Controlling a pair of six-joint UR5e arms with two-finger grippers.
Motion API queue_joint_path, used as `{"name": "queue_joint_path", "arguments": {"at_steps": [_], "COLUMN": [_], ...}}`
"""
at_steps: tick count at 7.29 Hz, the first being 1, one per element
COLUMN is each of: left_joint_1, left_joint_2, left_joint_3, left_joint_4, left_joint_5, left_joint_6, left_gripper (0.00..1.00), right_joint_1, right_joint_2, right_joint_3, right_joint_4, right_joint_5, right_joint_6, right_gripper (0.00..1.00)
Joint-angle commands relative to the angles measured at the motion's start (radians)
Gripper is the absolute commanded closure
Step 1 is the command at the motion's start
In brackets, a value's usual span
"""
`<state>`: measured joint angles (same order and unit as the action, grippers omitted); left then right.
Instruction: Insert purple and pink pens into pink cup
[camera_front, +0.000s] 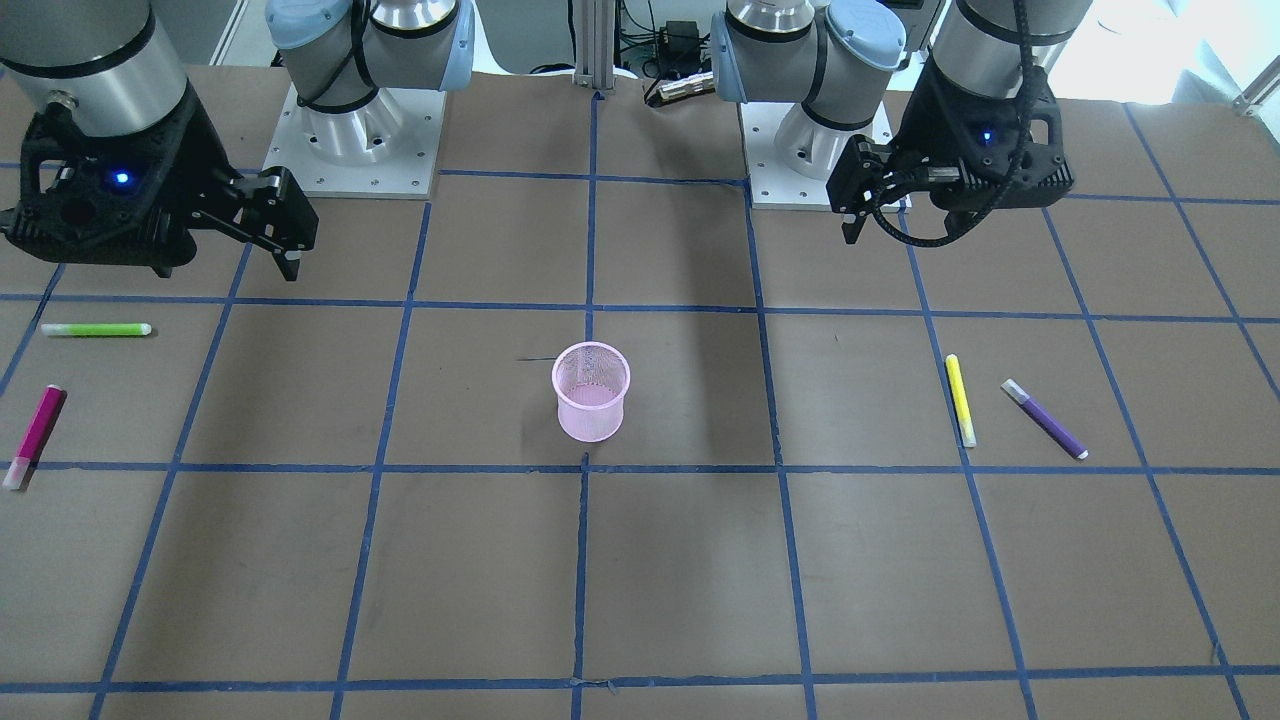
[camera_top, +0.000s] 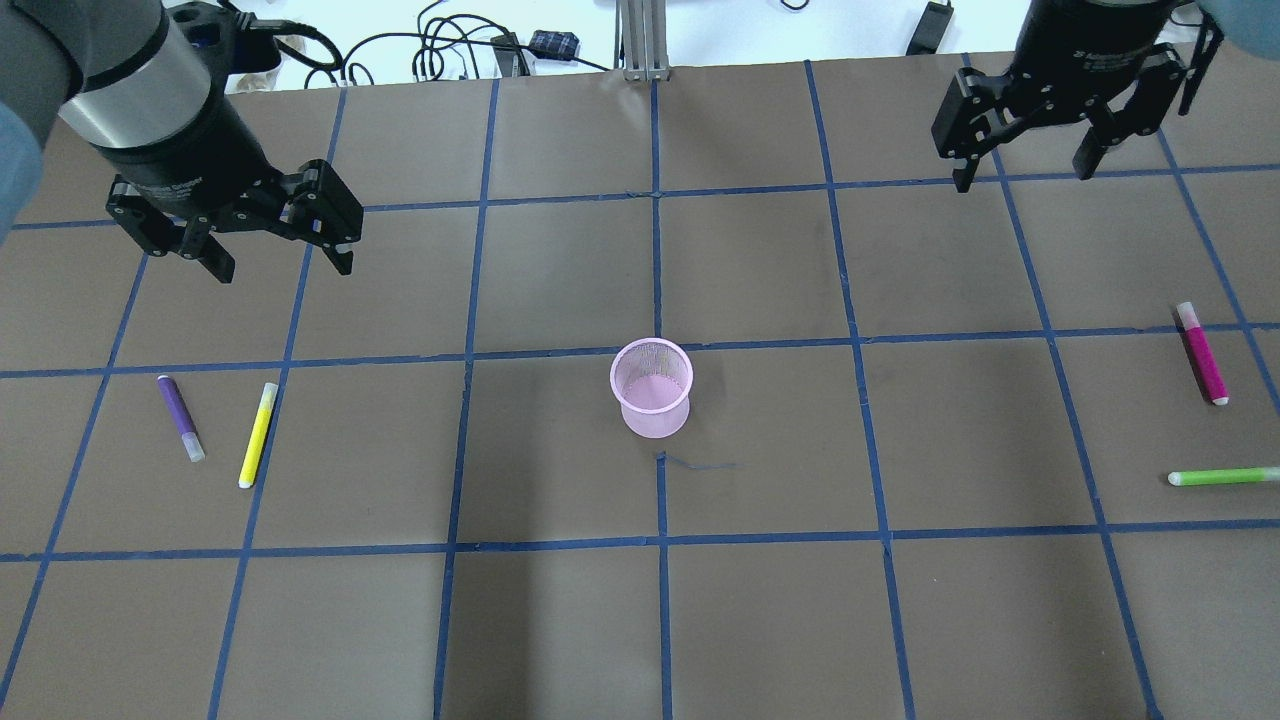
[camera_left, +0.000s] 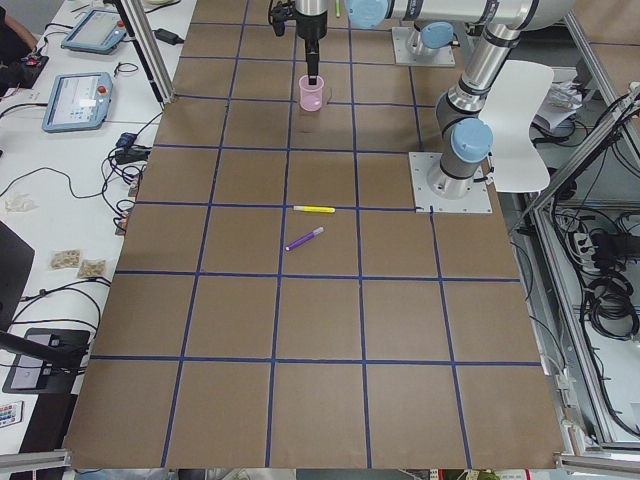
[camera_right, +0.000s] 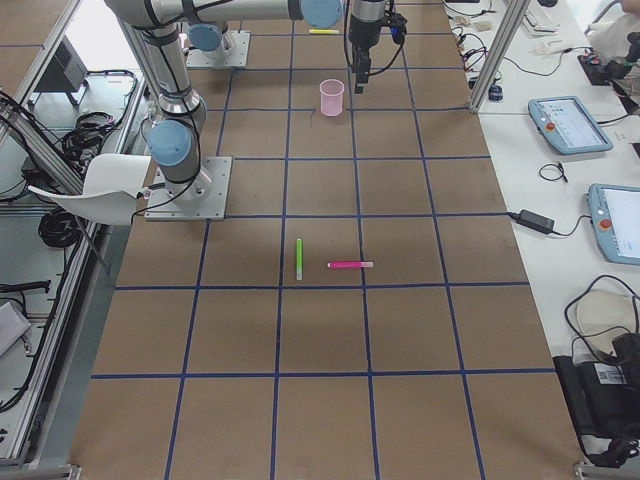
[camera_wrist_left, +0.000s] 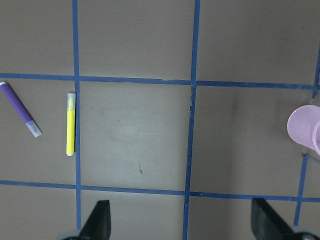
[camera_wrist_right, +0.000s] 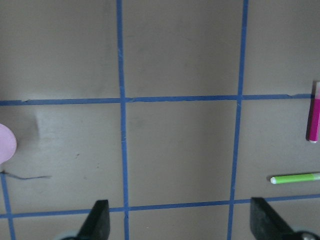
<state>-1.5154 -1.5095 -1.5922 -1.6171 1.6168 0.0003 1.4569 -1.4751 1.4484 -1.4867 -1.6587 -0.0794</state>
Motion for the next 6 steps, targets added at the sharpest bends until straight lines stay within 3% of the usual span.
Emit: {"name": "queue_joint_path", "arguments": {"at_steps": [1,3,4,6], "left_joint_1": [0.027,0.03,0.032,0.032], "left_joint_2": [0.006,0.008,0.008,0.009], "left_joint_3": [0.0,0.001,0.001,0.001], "left_joint_4": [-0.009,-0.009,-0.006,-0.009], "left_joint_5": [0.0,0.0,0.0,0.0], "left_joint_6": [0.038,0.038,0.04,0.04], "left_gripper": [0.0,0.0,0.0,0.0], "right_joint_1": [-0.207,-0.4,-0.503,-0.623], "right_joint_2": [-0.004,0.002,0.007,0.077], "right_joint_3": [0.135,0.24,0.329,0.549], "right_joint_4": [-0.088,-0.238,-0.373,-0.8], "right_joint_5": [-0.006,0.008,0.008,0.014], "right_joint_6": [-0.102,-0.276,-0.366,-0.59], "right_gripper": [0.0,0.0,0.0,0.0]}}
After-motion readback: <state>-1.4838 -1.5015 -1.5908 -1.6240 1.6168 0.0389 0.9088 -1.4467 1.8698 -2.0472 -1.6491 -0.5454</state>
